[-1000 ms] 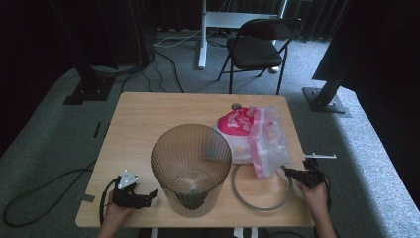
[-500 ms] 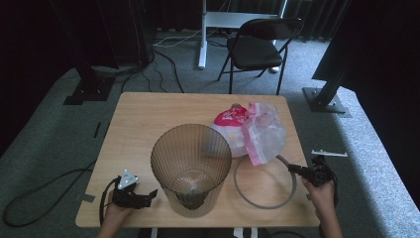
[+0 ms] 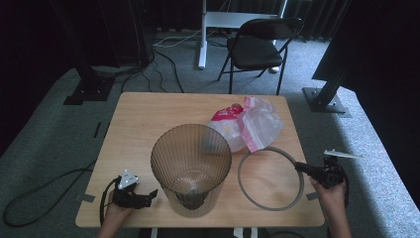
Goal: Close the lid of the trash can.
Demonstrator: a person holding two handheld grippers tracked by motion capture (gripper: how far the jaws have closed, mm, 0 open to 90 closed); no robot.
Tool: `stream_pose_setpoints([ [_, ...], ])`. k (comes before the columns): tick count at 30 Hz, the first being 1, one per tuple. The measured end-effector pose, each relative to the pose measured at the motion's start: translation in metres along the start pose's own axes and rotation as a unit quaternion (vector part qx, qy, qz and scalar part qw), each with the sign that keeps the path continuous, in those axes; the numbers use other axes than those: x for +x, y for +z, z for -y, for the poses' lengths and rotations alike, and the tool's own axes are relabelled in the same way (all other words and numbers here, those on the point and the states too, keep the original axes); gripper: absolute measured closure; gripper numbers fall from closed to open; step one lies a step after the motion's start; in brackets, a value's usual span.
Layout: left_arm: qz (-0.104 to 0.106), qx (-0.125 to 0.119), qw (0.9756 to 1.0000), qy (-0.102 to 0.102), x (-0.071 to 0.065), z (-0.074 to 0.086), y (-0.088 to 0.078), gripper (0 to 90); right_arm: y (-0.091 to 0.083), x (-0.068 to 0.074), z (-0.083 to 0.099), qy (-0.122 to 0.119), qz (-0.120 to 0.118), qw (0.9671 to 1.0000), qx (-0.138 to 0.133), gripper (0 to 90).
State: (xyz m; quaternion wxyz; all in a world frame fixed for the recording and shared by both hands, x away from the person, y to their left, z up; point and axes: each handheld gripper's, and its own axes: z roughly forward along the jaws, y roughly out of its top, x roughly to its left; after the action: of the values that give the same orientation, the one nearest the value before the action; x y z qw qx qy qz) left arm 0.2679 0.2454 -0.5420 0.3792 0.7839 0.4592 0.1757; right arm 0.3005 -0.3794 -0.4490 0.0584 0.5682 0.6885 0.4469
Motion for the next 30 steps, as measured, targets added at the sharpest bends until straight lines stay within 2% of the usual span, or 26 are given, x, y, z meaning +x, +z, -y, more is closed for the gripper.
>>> stream_pose_setpoints([
  [6,0.0,0.001,1.0,0.0,0.0,0.0,0.0,0.0,-0.016,0.011,-0.009,-0.009,-0.021,0.9994,-0.027,83.9],
  [8,0.0,0.0,1.0,-0.001,0.0,0.0,0.0,0.0,-0.017,0.013,-0.011,-0.013,-0.024,0.9993,-0.027,83.9],
  [10,0.0,-0.001,1.0,-0.002,0.0,0.0,0.0,0.0,-0.022,0.018,-0.015,-0.016,-0.037,0.9984,-0.039,83.9],
  [13,0.0,-0.001,1.0,-0.002,0.001,0.0,0.0,0.0,-0.028,0.022,-0.02,-0.022,-0.044,0.9974,-0.054,83.9],
  [21,0.0,0.0,1.0,-0.001,0.0,0.0,0.0,0.0,-0.046,0.038,-0.042,-0.039,-0.068,0.9923,-0.097,83.9],
  [30,0.0,0.0,1.0,-0.001,0.001,0.0,0.0,0.0,-0.053,0.067,-0.077,-0.076,-0.098,0.9852,-0.119,83.9],
])
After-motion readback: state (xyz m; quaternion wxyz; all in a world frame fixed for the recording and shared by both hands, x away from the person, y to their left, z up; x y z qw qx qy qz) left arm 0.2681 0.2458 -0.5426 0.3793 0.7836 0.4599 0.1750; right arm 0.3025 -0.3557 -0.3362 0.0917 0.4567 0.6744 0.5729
